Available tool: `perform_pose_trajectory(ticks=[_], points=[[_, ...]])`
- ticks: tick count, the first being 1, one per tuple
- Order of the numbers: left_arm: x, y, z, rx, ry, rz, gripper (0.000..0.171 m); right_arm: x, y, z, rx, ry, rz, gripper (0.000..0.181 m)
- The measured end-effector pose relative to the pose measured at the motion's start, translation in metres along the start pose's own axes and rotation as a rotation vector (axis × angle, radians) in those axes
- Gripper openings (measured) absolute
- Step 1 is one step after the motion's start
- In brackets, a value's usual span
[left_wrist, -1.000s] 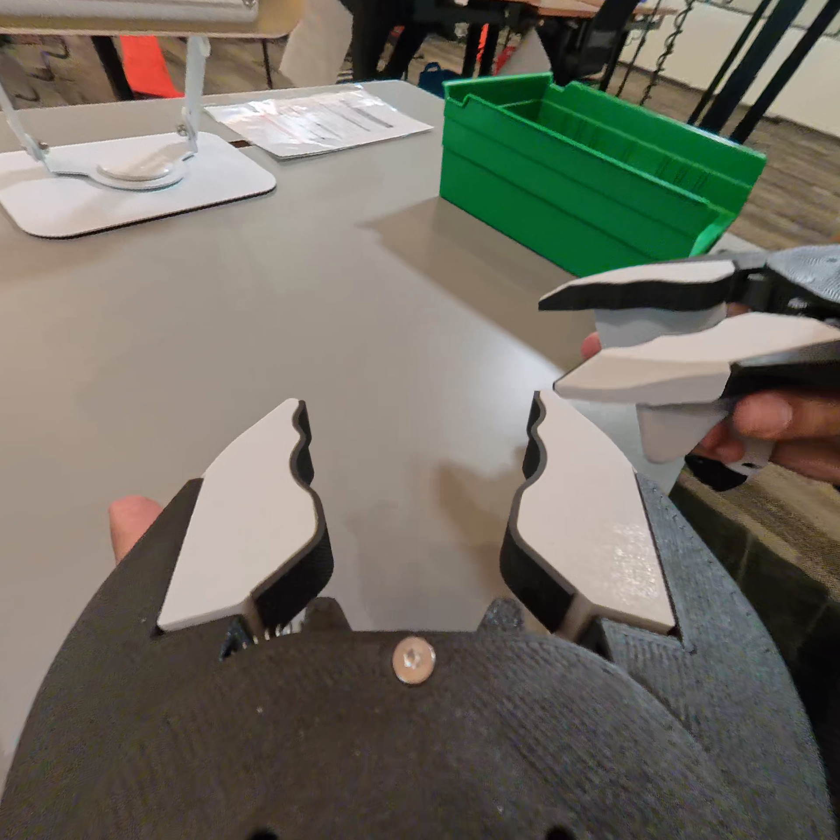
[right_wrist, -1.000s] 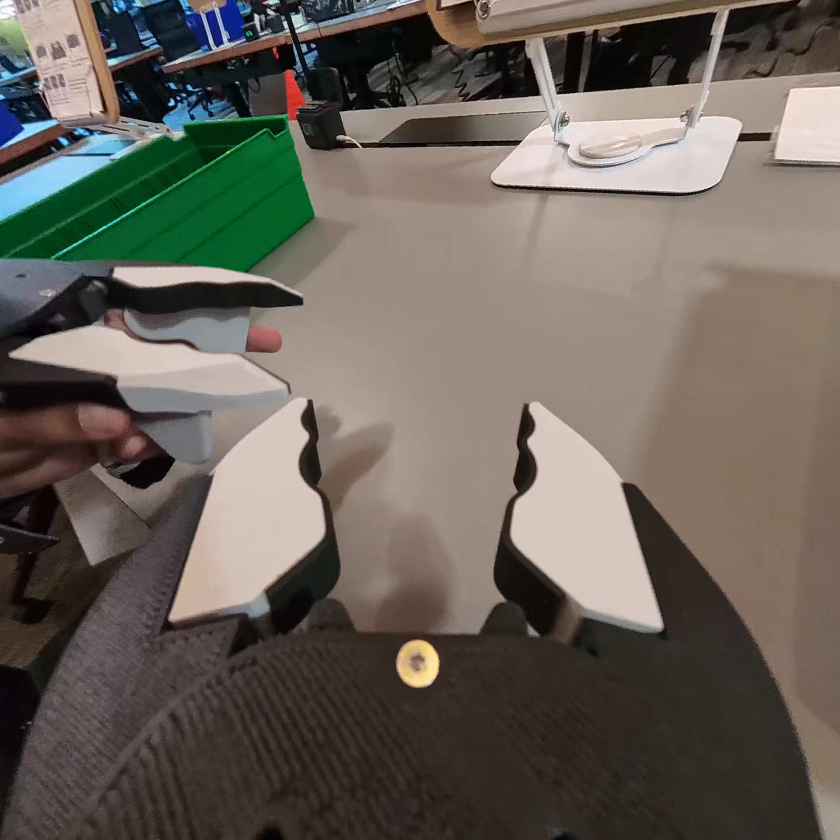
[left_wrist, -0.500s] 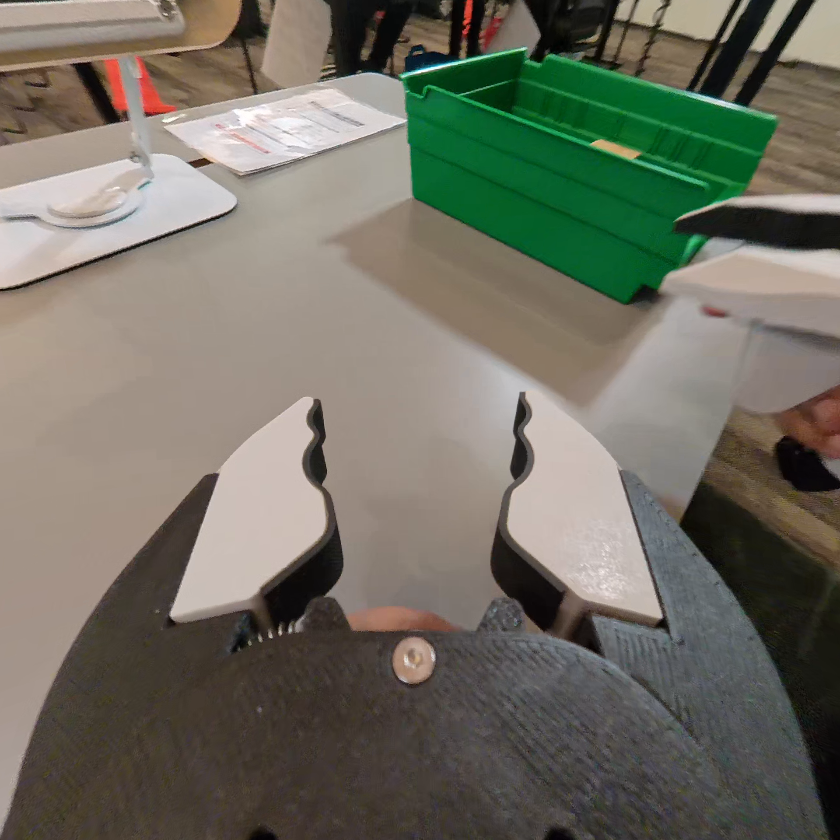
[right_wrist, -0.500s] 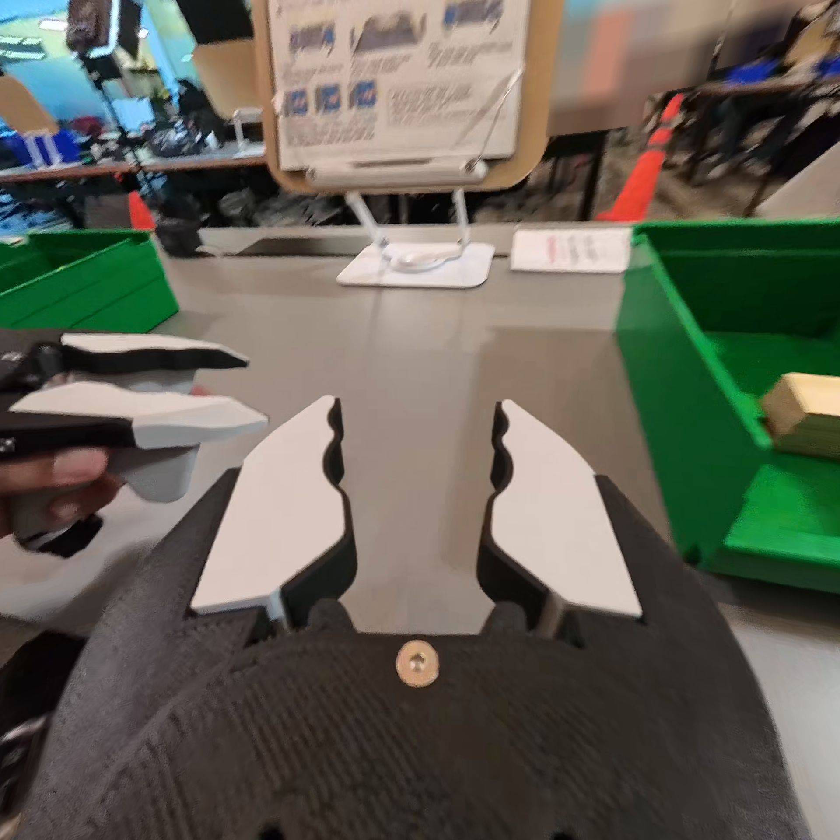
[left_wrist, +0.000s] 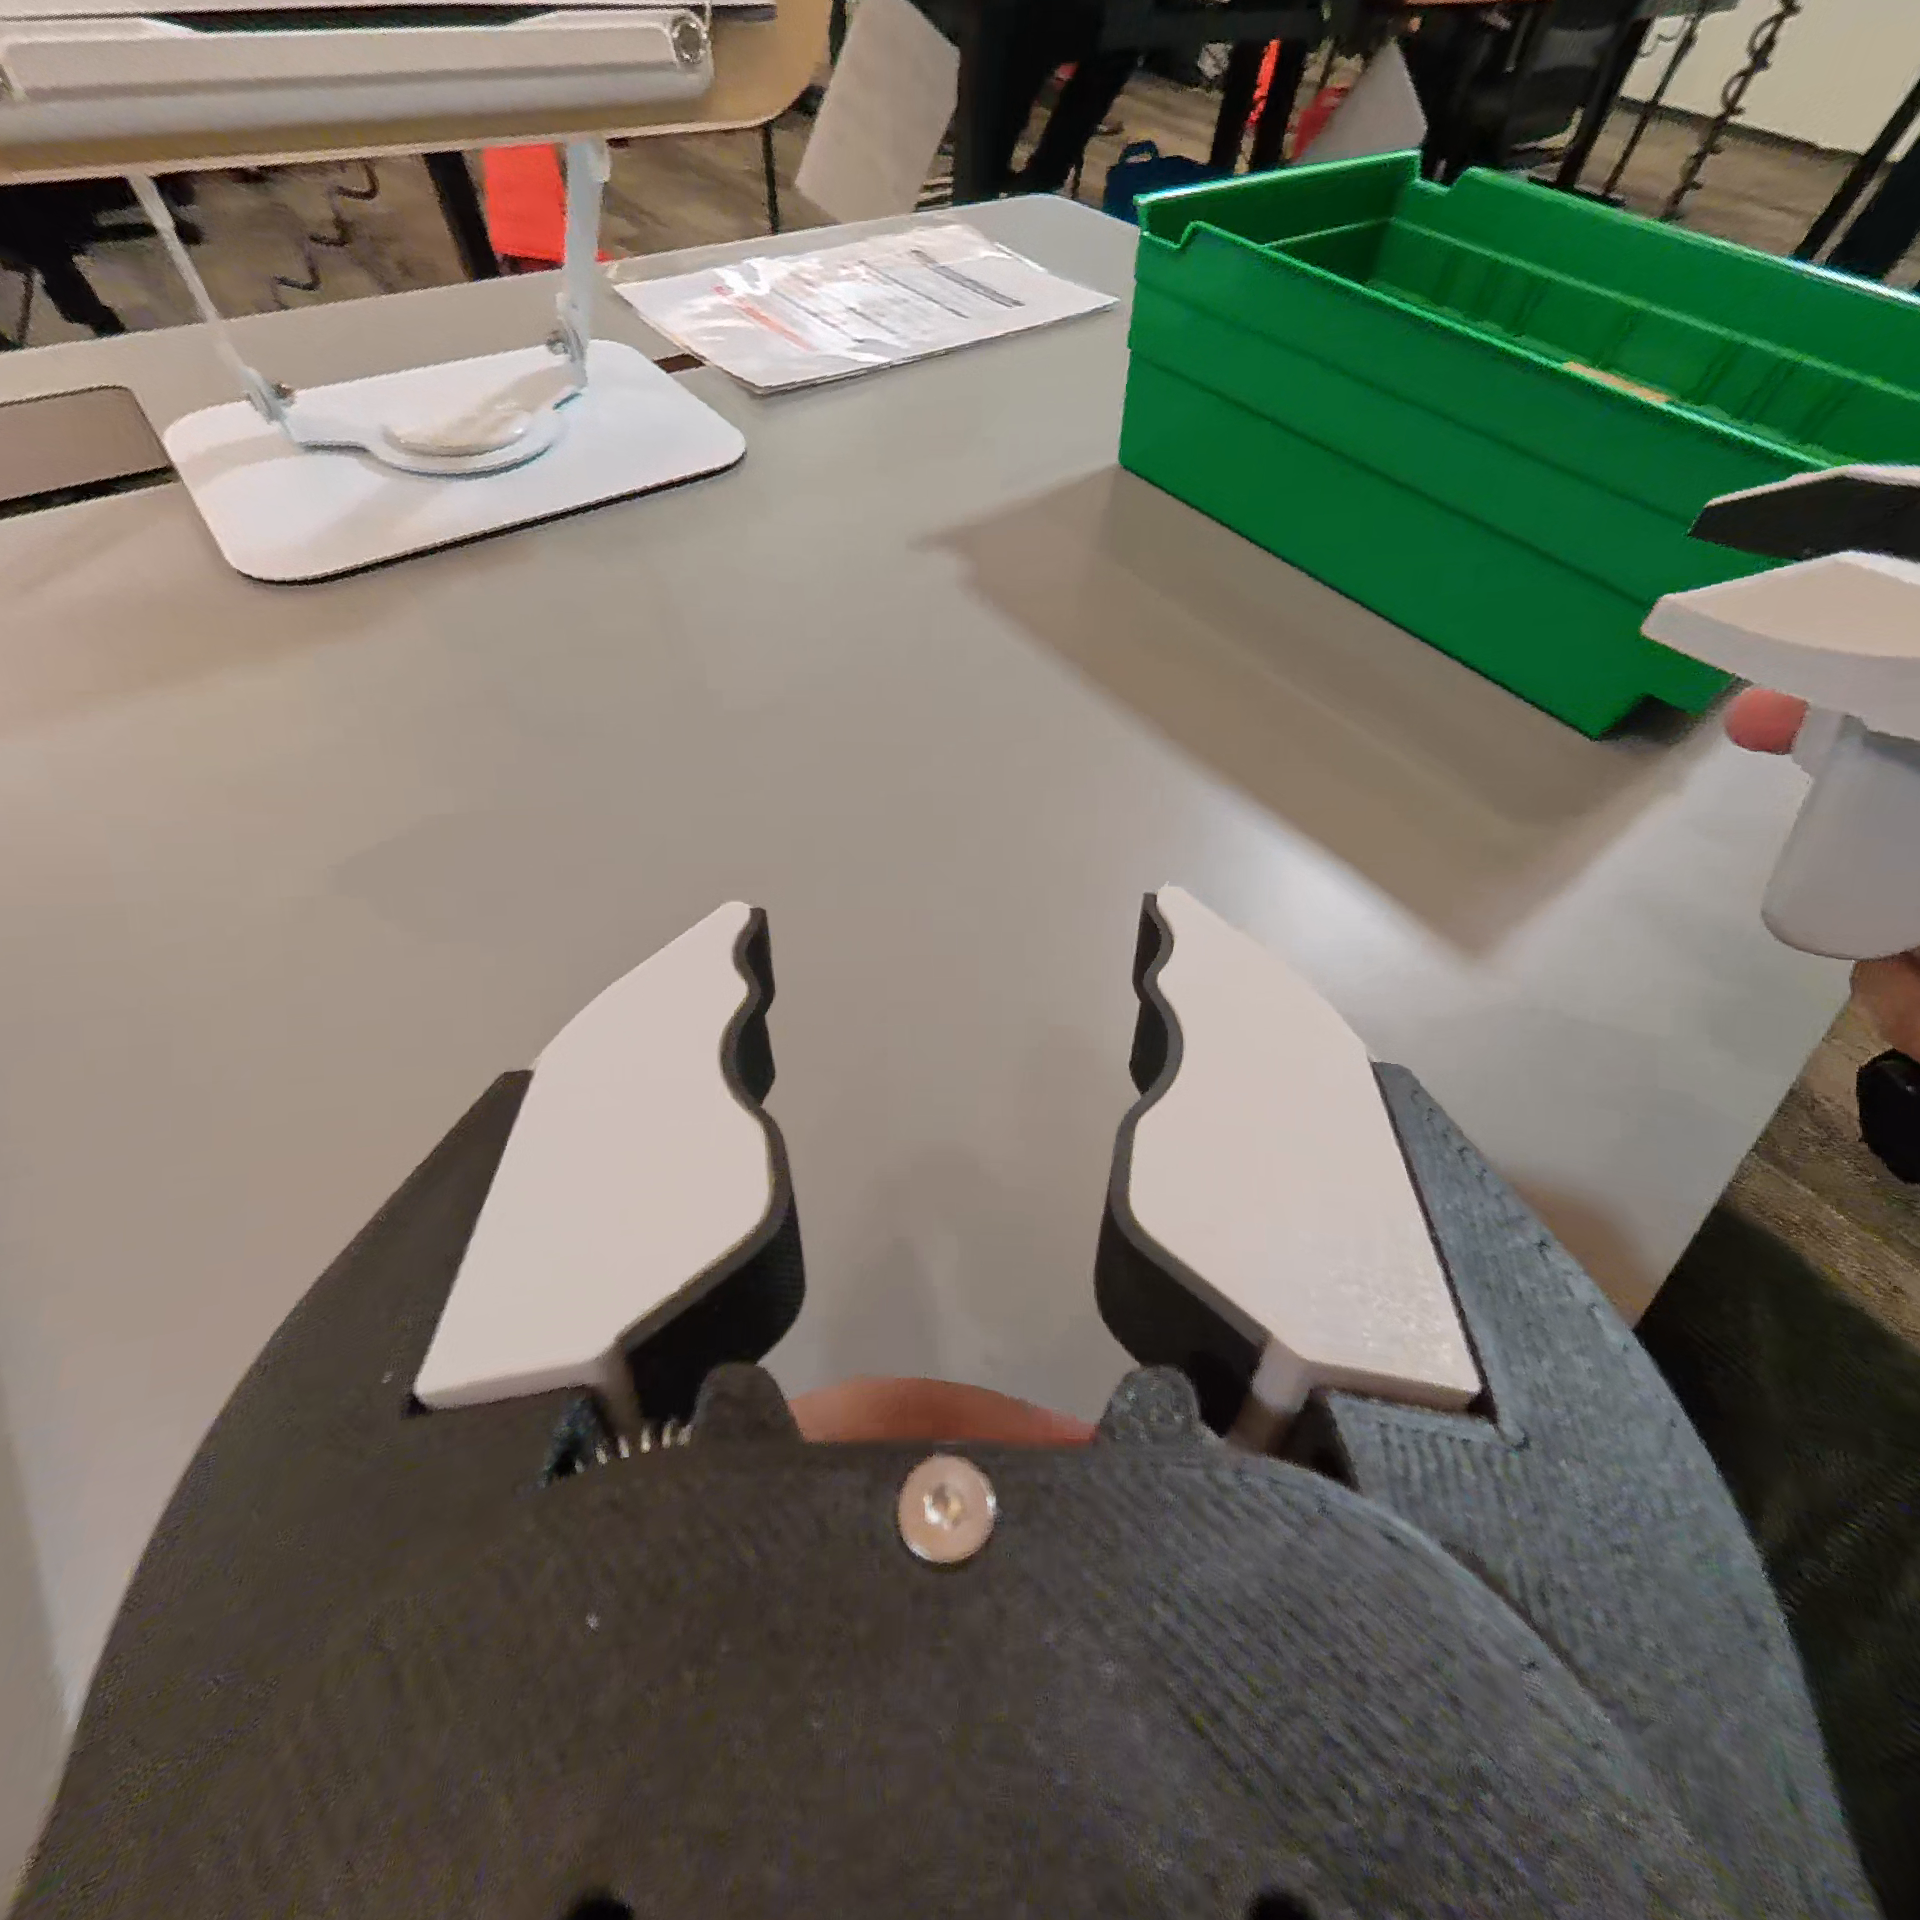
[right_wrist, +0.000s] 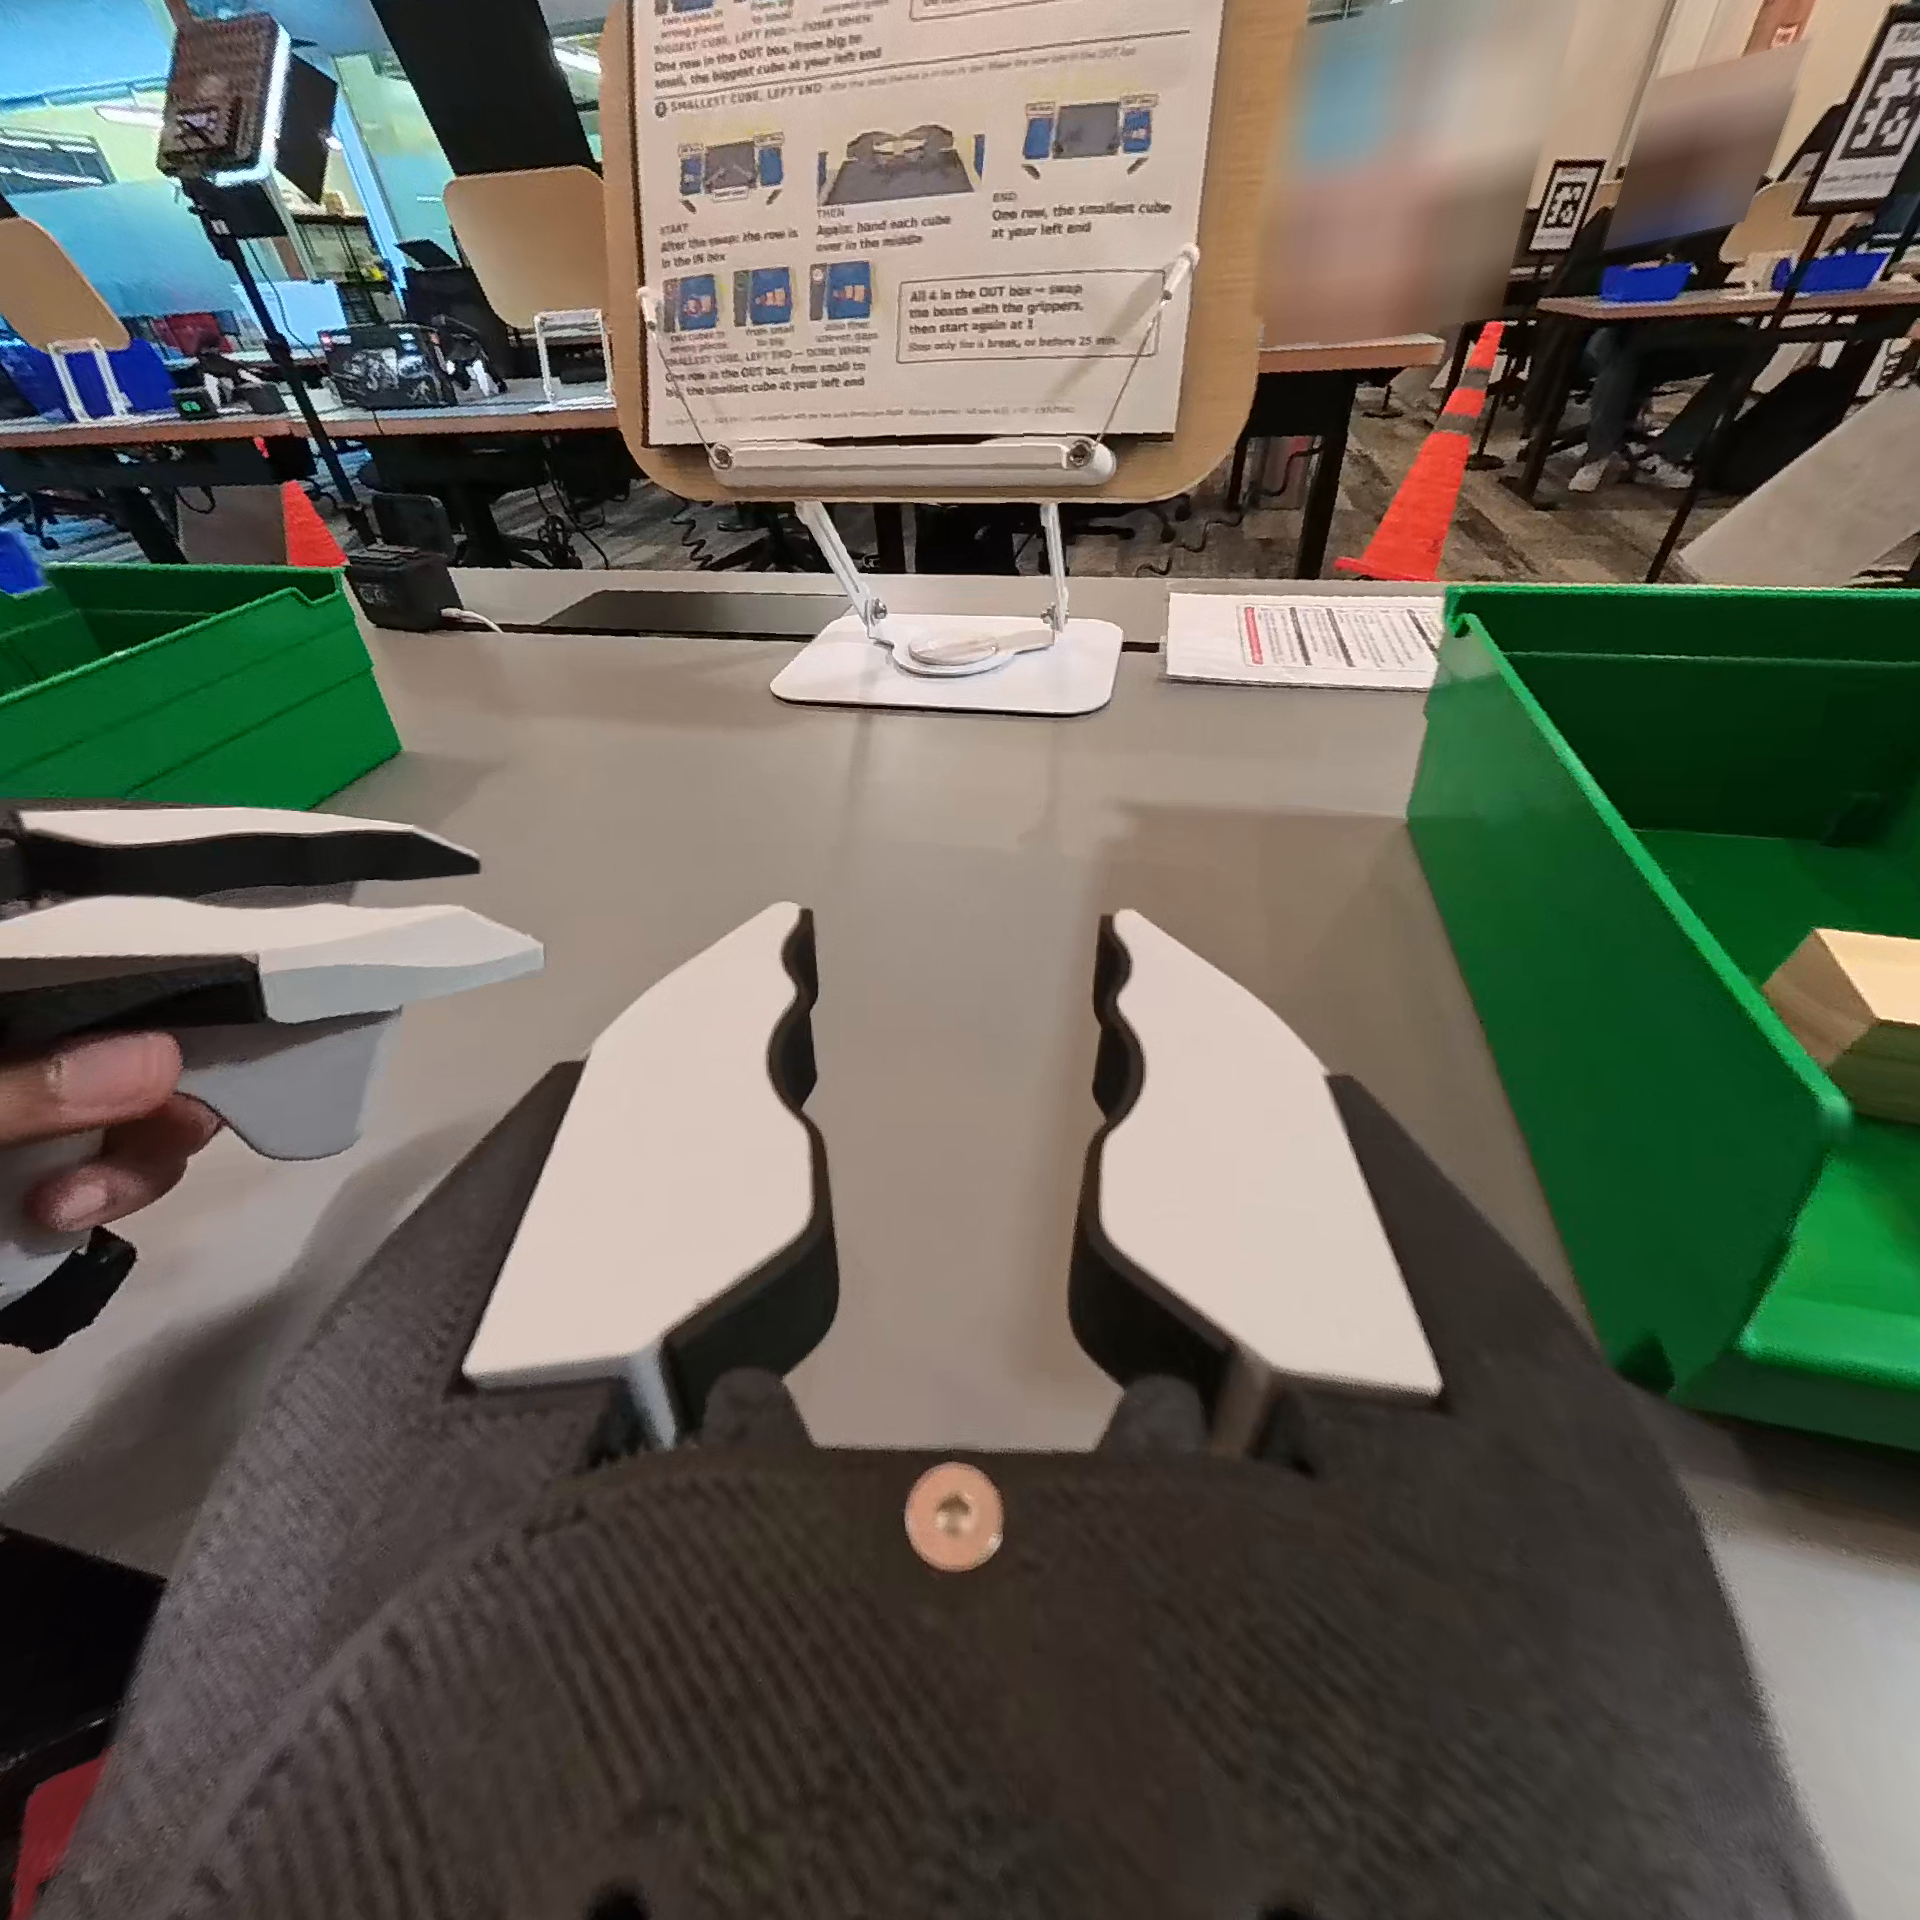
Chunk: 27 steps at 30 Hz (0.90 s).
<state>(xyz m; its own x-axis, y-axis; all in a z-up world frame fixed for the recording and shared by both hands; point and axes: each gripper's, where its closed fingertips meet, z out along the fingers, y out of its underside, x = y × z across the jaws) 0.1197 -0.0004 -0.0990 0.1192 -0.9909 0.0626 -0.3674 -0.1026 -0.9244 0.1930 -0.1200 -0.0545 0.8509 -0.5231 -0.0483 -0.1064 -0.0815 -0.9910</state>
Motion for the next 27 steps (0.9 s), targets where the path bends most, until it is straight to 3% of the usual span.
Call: perform_pose_trajectory(ticks=[7,27], points=[[-0.002,0.006,-0.005,-0.01,-0.046,0.09,0.085,-0.01,0.008,0.012,-0.044,-0.044,-0.01,0.053],[0.002,-0.001,-0.015,0.032,0.02,0.033,0.096,-0.024,0.015,0.02,-0.094,-0.116,0.051,0.068]])
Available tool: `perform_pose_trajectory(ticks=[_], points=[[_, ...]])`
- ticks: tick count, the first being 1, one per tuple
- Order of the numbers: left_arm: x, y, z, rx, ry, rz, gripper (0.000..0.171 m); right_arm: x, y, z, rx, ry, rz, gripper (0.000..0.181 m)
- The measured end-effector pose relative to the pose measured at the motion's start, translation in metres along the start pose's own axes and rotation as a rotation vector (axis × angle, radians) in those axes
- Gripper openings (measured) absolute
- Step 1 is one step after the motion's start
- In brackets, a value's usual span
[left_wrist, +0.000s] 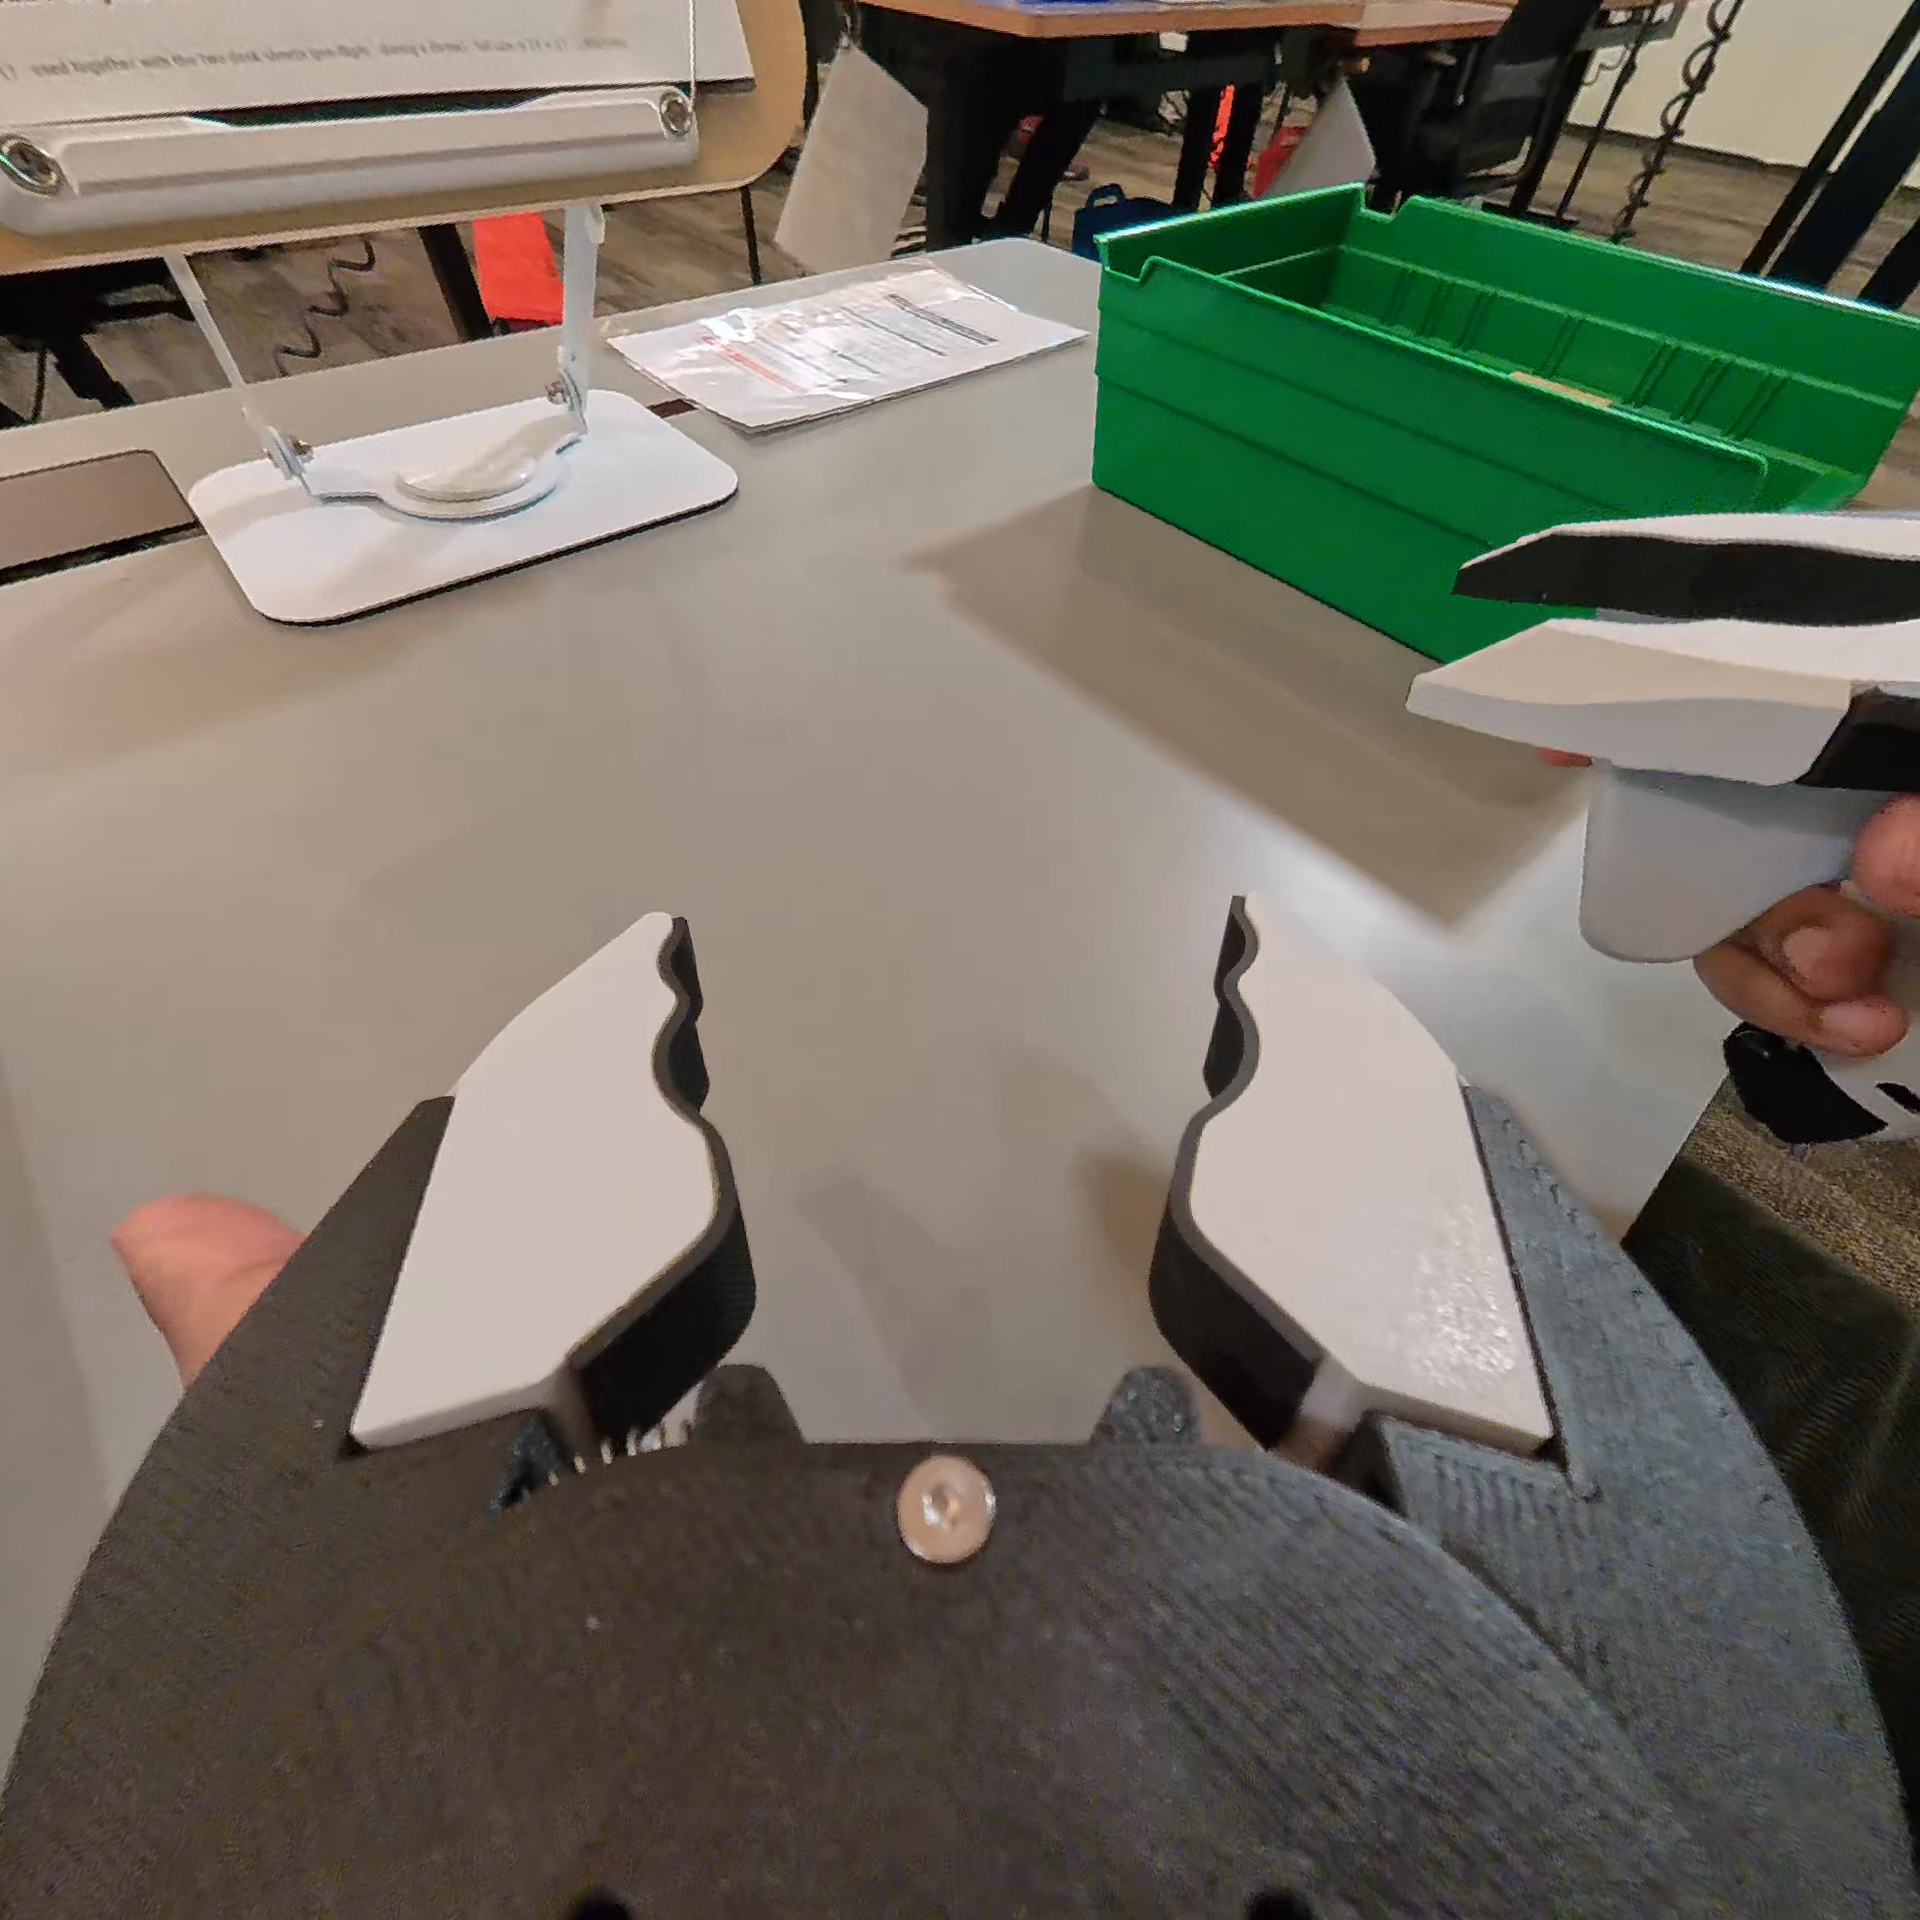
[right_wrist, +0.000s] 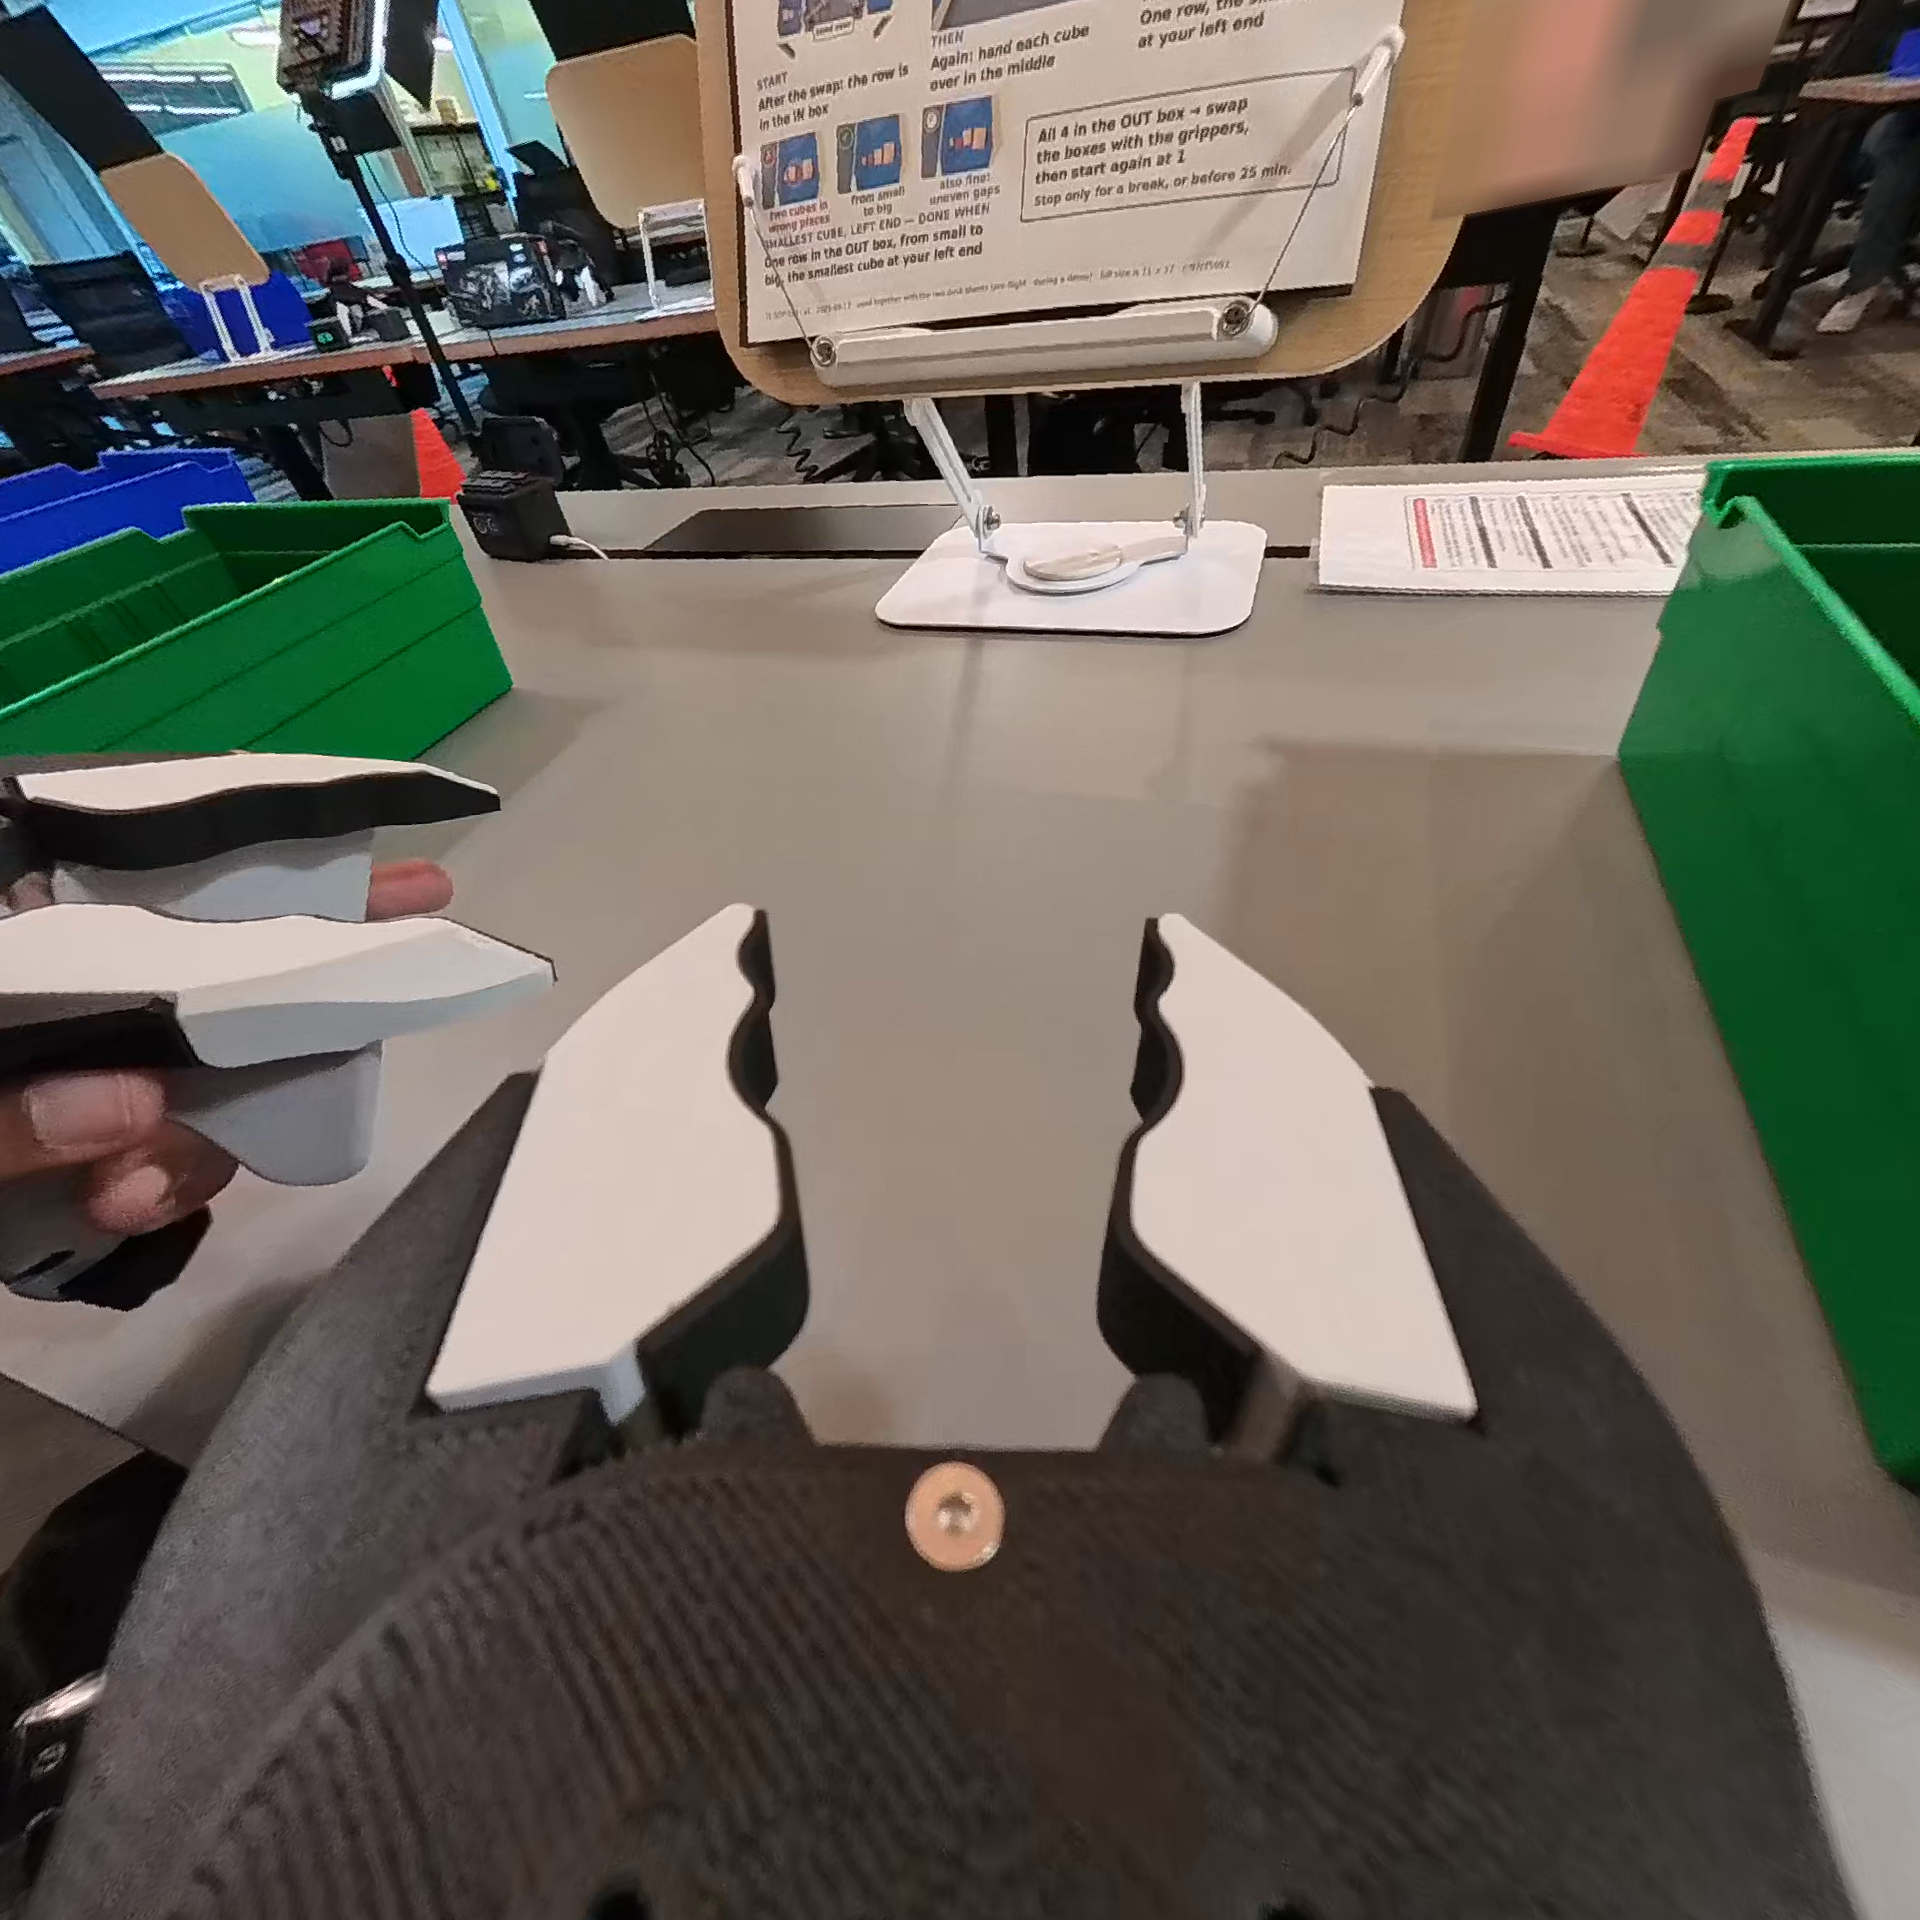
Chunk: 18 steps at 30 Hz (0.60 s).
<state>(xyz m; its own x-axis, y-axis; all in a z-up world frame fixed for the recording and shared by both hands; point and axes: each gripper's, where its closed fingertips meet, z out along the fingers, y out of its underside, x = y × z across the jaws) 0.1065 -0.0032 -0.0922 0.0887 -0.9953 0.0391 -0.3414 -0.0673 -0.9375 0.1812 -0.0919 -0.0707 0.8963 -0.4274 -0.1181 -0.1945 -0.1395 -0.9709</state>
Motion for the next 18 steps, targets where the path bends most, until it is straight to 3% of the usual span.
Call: perform_pose_trajectory(ticks=[18], points=[[0.004,0.002,0.0,-0.005,0.034,-0.039,0.092,-0.016,0.009,0.003,-0.055,-0.125,0.04,0.075]])
